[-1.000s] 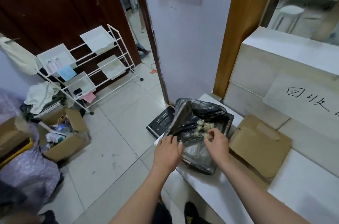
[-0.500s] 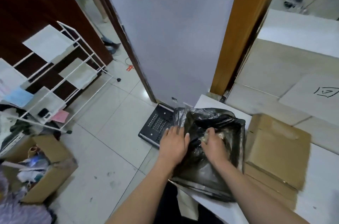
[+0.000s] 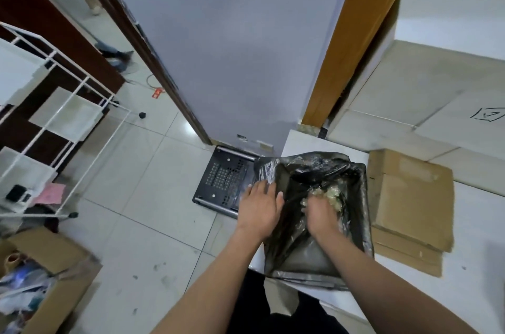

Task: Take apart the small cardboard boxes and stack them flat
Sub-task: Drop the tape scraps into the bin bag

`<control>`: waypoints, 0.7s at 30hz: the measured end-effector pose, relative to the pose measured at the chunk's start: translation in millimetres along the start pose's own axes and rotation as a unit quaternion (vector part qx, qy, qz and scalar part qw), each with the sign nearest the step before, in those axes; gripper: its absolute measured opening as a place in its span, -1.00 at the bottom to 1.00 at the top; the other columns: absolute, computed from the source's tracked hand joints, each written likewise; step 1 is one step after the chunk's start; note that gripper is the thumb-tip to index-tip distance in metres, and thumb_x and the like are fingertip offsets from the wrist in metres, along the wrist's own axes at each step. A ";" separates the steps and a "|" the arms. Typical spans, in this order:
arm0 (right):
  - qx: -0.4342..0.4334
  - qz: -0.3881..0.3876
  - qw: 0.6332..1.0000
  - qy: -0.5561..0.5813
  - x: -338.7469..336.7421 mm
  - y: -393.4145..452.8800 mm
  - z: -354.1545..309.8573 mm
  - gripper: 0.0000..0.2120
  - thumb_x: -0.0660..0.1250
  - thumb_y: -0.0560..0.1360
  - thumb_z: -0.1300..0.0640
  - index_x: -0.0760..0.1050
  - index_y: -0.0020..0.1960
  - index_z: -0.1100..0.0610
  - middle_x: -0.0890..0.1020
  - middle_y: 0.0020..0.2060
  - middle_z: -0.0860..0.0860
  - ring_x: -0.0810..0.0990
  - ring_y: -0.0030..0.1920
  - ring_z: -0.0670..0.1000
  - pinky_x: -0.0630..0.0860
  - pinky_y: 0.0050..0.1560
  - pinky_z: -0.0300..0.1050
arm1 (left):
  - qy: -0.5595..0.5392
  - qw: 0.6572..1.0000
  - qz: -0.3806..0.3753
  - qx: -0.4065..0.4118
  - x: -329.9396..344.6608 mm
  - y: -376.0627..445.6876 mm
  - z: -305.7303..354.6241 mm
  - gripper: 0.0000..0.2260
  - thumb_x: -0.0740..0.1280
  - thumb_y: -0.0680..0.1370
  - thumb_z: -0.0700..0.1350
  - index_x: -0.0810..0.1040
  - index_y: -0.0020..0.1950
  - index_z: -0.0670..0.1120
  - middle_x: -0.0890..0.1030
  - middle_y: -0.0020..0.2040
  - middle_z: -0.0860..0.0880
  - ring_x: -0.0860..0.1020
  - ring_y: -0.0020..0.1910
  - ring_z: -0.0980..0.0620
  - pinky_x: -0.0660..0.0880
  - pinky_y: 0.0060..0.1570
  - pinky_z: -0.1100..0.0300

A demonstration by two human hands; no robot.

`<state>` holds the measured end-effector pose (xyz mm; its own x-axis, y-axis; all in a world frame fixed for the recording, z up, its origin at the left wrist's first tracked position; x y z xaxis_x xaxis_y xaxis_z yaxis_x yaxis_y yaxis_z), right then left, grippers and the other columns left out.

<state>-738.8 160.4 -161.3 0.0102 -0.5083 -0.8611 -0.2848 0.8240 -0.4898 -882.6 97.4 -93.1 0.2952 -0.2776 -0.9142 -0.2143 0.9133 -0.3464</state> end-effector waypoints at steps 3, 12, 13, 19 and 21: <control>0.007 0.019 1.000 0.024 -6.7 -4.5 -2.5 -0.77 0.24 0.56 0.33 0.42 0.20 0.19 0.65 -0.13 0.11 0.66 -0.11 0.13 0.57 -0.14 0.00 | -0.012 1.000 -0.002 0.006 0.7 -2.7 1.6 -0.58 -0.07 0.72 0.05 0.37 0.45 -0.10 0.41 0.45 -0.09 0.32 0.45 -0.06 0.17 0.48 0.03; 0.017 0.098 0.995 0.016 -45.5 -24.3 -8.9 -0.77 0.11 0.65 0.04 0.34 0.22 0.15 0.66 -0.03 0.10 0.65 -0.05 0.15 0.44 -0.23 -0.04 | -0.003 1.000 -0.014 -0.007 14.1 -12.7 0.8 -0.58 -0.06 0.71 0.07 0.39 0.42 -0.09 0.41 0.45 -0.11 0.32 0.46 -0.08 0.19 0.48 0.00; 0.009 0.112 0.993 0.020 -51.0 -28.9 -10.4 -0.75 0.10 0.66 0.02 0.36 0.21 0.16 0.66 -0.04 0.10 0.65 -0.04 0.15 0.43 -0.24 -0.04 | -0.001 1.000 -0.019 -0.011 17.1 -15.0 0.4 -0.58 -0.06 0.71 0.07 0.39 0.42 -0.09 0.40 0.46 -0.11 0.32 0.46 -0.08 0.20 0.48 -0.01; -0.041 0.061 0.997 0.025 -64.6 -58.5 10.8 -0.56 0.13 0.62 -0.06 0.36 0.39 0.17 0.47 0.32 0.15 0.45 0.31 0.17 0.42 0.26 0.02 | 0.020 1.000 -0.003 -0.021 20.0 -32.9 23.6 -0.57 -0.05 0.70 0.09 0.40 0.40 -0.08 0.43 0.44 -0.11 0.33 0.45 -0.09 0.22 0.46 -0.04; -0.040 0.040 0.998 0.016 -64.2 -73.9 32.3 -0.50 0.12 0.62 -0.07 0.28 0.49 0.16 0.34 0.45 0.17 0.34 0.43 0.19 0.30 0.42 0.06 | 0.025 1.000 0.004 -0.014 19.8 -41.6 42.1 -0.57 -0.05 0.70 0.10 0.39 0.42 -0.07 0.42 0.45 -0.10 0.32 0.46 -0.09 0.20 0.48 -0.05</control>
<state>-687.5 140.2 -74.2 -0.0449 -0.4505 -0.8917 -0.3599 0.8399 -0.4062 -828.6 66.4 -87.9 0.2468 -0.2845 -0.9263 -0.2437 0.9070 -0.3435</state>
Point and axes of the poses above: each hand's wrist, its own y-axis towards the middle knuckle, its own x-axis out of the palm, z = x × y, the point moved 8 cm from there along y, towards the middle knuckle
